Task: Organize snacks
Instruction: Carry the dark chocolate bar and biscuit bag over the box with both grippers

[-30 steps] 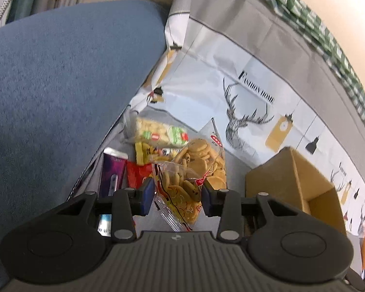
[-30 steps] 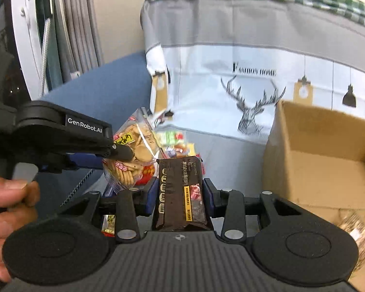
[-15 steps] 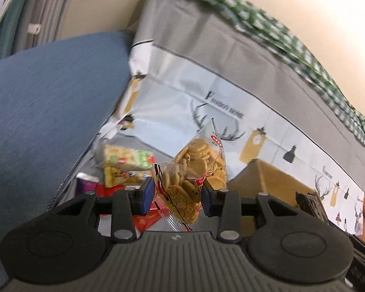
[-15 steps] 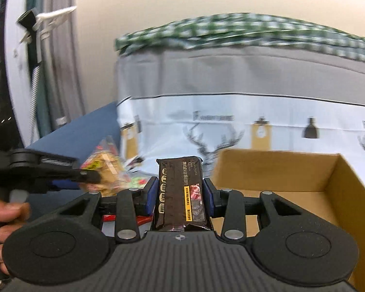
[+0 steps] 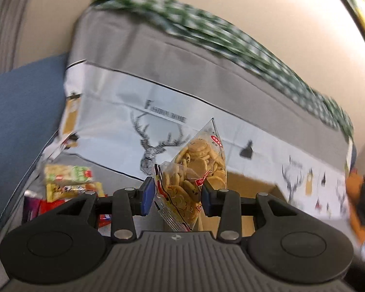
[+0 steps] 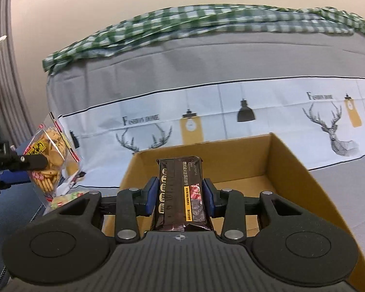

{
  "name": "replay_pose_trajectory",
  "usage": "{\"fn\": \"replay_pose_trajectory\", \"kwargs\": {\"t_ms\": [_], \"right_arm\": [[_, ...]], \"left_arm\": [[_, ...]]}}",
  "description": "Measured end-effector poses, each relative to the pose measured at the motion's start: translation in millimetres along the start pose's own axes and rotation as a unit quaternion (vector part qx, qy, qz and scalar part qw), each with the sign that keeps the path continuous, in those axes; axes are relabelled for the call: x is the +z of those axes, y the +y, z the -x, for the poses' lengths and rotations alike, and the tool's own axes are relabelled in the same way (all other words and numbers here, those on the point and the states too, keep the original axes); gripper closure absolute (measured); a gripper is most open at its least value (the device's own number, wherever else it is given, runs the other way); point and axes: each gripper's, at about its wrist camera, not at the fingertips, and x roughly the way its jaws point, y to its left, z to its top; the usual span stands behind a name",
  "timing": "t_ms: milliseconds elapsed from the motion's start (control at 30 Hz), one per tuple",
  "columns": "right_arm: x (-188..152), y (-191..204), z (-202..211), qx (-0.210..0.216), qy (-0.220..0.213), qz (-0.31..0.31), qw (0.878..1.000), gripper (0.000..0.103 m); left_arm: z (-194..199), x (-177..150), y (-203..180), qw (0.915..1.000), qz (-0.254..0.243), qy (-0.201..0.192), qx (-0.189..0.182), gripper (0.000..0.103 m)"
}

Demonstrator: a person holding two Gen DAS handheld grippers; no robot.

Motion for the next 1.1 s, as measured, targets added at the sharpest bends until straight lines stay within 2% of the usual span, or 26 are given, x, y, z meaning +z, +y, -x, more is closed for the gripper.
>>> {"fn": "replay_pose_trajectory", "kwargs": {"t_ms": [367, 700, 1100], "right_arm": [[3, -24, 6, -0.034, -0.015, -0.007, 0.999, 0.062], [3, -34, 0, -0.063, -0.016, -0.021, 0.998, 0.062], [2, -38, -2, -0.077, -0.014, -0.025, 0.997, 0.062]], "left_arm": [[-36, -19, -13, 0.9985, -0.009, 0.022, -0.05, 0.06], [-37, -32, -45, 0.9926, -0.047, 0.022, -0.109, 0.06], [-40, -41, -56, 0.9899, -0.057, 0.035, -0.124, 0.06]]}}
